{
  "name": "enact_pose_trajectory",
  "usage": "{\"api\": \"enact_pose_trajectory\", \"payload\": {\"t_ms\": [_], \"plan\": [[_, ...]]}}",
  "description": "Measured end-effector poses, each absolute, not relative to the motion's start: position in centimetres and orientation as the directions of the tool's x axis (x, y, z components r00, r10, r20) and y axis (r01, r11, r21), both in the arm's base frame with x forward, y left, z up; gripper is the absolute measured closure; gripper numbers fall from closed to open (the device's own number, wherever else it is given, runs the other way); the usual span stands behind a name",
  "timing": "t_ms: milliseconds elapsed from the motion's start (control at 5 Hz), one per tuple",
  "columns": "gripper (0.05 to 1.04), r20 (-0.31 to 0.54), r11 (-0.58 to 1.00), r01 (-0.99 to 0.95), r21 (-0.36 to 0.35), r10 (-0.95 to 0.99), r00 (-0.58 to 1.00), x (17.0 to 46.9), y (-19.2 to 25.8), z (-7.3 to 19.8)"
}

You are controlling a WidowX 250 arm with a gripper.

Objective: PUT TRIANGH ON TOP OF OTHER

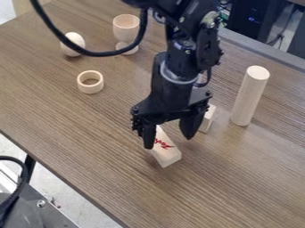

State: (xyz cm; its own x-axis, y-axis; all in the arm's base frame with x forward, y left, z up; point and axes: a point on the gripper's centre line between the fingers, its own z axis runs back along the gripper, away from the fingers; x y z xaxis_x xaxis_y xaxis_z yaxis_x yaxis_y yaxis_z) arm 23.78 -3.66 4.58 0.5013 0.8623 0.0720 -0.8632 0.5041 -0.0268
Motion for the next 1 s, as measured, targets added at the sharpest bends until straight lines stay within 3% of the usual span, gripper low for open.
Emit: {"api": "enact_pose_trajectory", "payload": {"t_ms": [200,800,1000], "plan": [[0.085,0.054,0.504,-0.862,-0.049,0.863,0.502,24.1,-3.7,3.9],[0.115,-0.002,0.515,-0.857,-0.019,0.857,0.515,24.3,-3.1,1.7],[0.418,-0.003,0.524,-0.851,-0.018,0.852,0.524,24.2,-3.0,1.9]]}}
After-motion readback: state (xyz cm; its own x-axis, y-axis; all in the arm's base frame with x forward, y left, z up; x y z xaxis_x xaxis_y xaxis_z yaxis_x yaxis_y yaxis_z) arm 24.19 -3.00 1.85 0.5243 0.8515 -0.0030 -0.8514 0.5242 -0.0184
